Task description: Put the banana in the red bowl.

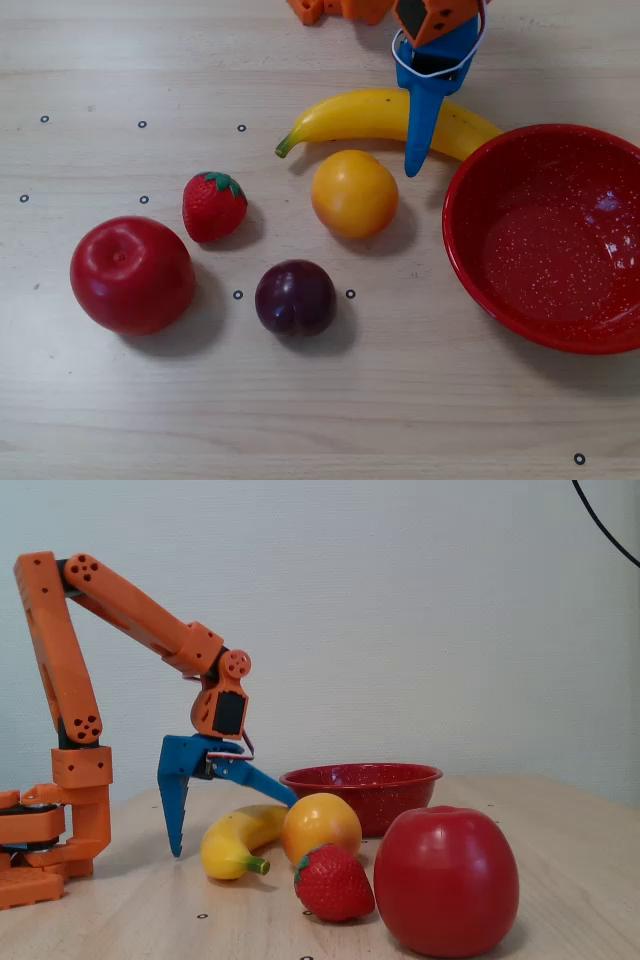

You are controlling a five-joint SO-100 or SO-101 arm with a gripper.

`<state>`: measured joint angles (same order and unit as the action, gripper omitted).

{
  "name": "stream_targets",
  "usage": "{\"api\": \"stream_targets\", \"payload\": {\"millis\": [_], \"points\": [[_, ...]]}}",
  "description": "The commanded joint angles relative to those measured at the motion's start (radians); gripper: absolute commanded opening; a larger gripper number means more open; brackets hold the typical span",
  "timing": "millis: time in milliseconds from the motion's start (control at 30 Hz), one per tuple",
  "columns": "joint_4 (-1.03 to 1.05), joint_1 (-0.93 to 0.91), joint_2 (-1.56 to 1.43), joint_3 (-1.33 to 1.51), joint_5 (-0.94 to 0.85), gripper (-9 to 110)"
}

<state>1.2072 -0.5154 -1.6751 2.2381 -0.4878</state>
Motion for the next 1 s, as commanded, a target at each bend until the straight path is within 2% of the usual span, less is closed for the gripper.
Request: {"api": "stream_targets", "payload": {"millis": [0,533,733,867,967], "points": [[-0.025,0.044,-0.014,-0.086,0.037,67],[-0.054,0.052,0.118,-0.167,0.075,66],[-0.034,0.058,0.118,-0.175,0.052,58],[-0.015,0.064,0.118,-0.184,0.035,48],[-0.012,0.071,0.118,-0.186,0.023,46]]}}
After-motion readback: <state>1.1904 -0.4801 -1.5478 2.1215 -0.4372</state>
